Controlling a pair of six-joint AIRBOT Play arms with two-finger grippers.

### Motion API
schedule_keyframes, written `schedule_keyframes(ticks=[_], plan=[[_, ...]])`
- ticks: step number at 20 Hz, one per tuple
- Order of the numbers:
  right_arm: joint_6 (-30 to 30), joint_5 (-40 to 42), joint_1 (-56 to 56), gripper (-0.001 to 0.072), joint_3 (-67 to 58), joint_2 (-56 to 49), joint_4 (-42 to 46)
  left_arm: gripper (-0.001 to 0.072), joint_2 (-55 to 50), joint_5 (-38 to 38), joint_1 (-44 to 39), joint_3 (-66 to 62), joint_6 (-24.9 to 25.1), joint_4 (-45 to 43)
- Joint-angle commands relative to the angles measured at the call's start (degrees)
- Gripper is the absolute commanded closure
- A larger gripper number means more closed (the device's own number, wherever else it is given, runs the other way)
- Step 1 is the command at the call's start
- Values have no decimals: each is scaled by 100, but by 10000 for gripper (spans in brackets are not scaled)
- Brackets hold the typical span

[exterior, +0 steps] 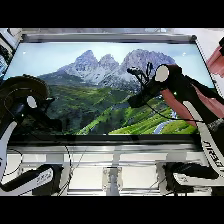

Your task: Fold the clothes and pants, and hang the long-sleeved shirts on hangers.

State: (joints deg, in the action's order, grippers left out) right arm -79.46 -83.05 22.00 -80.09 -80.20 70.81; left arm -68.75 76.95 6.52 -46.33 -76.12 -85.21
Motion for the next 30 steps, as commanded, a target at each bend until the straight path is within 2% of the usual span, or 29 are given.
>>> schedule_keyframes(ticks=[1, 15, 20, 22, 23, 26, 27, 30], plan=[[0, 13, 20, 702, 2, -2, -4, 52, 0, -2, 7, 2, 2, 0], [-61, 155, 20, 701, 2, -2, -7, 53, 0, -11, 4, 2, -13, 74], [-59, 175, 20, 702, 2, -2, -7, 53, -59, -551, -11, 2, -7, 293], [-57, 225, 20, 702, 2, -2, -4, 53, -125, -1043, -11, -28, 319, -216], [-57, 275, 20, 701, 2, -2, -4, 52, -149, -1279, -11, -87, 195, -715], [-50, 511, 20, 702, 2, -2, 0, 53, -175, -1941, -13, -525, -660, -2498], [-52, 570, 20, 701, 2, -2, -2, 52, -177, -2284, -11, -693, -763, -2767], [-125, 498, 20, 702, 2, -2, -11, 53, -271, -3552, -11, -874, -883, -2835]])
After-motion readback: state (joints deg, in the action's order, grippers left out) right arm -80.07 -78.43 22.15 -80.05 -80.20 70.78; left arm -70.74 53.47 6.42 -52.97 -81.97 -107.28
